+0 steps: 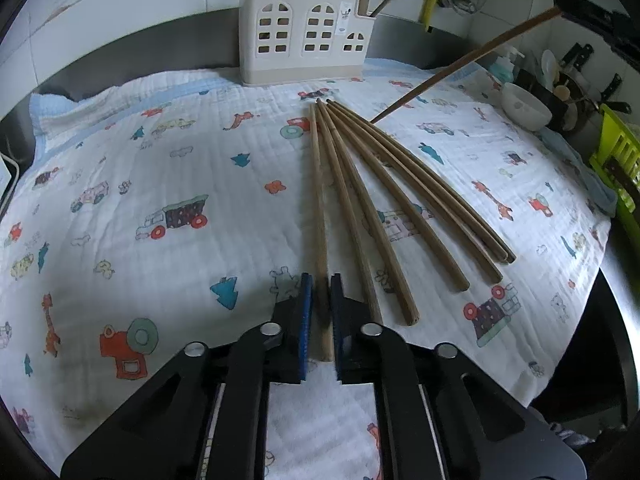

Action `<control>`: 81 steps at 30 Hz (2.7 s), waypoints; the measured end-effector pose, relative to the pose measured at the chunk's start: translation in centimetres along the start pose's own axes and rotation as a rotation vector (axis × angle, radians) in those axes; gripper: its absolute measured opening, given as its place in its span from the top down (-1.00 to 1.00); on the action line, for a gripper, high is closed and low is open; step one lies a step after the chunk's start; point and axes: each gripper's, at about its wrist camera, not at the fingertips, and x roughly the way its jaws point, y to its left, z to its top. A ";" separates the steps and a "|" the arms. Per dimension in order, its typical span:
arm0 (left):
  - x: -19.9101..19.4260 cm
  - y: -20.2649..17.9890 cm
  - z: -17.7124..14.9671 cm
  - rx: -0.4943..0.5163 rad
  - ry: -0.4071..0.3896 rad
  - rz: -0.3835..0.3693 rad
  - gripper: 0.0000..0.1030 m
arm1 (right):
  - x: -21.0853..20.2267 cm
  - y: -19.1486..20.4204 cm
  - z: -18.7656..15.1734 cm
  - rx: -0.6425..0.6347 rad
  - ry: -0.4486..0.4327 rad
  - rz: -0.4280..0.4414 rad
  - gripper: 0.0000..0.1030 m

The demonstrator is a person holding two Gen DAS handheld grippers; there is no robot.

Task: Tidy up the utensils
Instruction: 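Carry the chopstick in the left tool into the white holder while the right tool drops its chopstick in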

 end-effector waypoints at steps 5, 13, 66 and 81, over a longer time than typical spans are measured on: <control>-1.7 0.6 1.2 -0.028 -0.066 -0.035 0.89 | -0.5 0.0 0.9 -0.019 -0.015 -0.003 0.87; -4.3 1.8 3.7 -0.077 -0.162 -0.074 0.89 | -0.8 0.1 2.9 -0.049 -0.038 -0.006 0.87; -12.0 1.6 32.1 0.093 -0.559 0.059 0.91 | 10.8 -9.4 17.6 0.006 0.009 -0.079 0.87; -6.0 4.0 32.0 0.016 -0.436 0.036 0.84 | 12.3 -10.2 16.3 0.022 0.036 -0.075 0.76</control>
